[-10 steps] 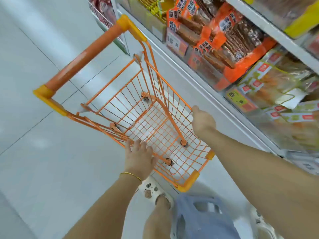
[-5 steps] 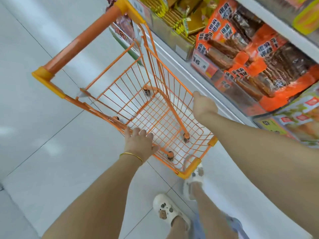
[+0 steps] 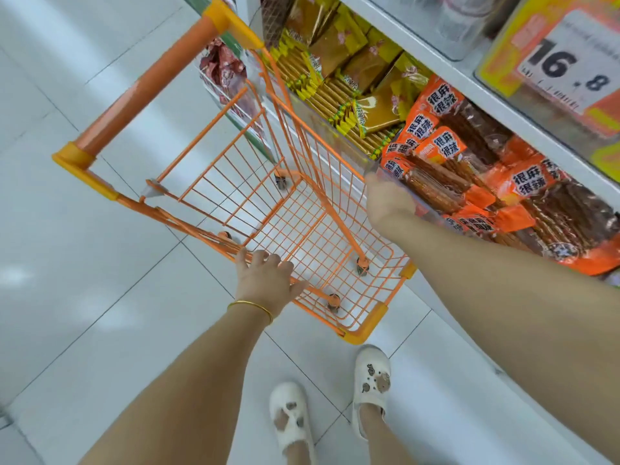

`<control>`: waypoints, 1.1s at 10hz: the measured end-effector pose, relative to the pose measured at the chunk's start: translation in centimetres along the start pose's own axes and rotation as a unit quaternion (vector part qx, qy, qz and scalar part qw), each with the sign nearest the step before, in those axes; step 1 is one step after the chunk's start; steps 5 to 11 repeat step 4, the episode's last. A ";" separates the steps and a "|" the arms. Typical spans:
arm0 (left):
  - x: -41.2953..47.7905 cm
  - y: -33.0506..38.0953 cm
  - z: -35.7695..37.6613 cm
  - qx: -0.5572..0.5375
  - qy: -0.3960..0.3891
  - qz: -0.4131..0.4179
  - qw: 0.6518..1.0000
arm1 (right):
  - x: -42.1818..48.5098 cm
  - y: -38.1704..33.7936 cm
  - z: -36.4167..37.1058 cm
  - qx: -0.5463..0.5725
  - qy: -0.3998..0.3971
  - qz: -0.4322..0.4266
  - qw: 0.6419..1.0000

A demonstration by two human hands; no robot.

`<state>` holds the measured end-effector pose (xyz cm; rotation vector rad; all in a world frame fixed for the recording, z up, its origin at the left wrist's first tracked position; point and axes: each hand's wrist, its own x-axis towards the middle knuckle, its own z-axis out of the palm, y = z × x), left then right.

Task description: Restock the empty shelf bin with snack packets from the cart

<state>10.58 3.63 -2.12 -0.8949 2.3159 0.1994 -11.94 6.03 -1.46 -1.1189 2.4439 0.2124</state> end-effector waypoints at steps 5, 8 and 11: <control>0.5 -0.7 -1.1 0.008 0.012 0.001 1.000 | -4.9 0.3 -0.6 0.087 0.039 0.038 0.995; 0.5 -0.7 -1.1 0.008 0.012 0.001 1.000 | -4.9 0.3 -0.6 0.087 0.039 0.038 0.995; 0.5 -0.7 -1.1 0.008 0.012 0.001 1.000 | -4.9 0.3 -0.6 0.087 0.039 0.038 0.995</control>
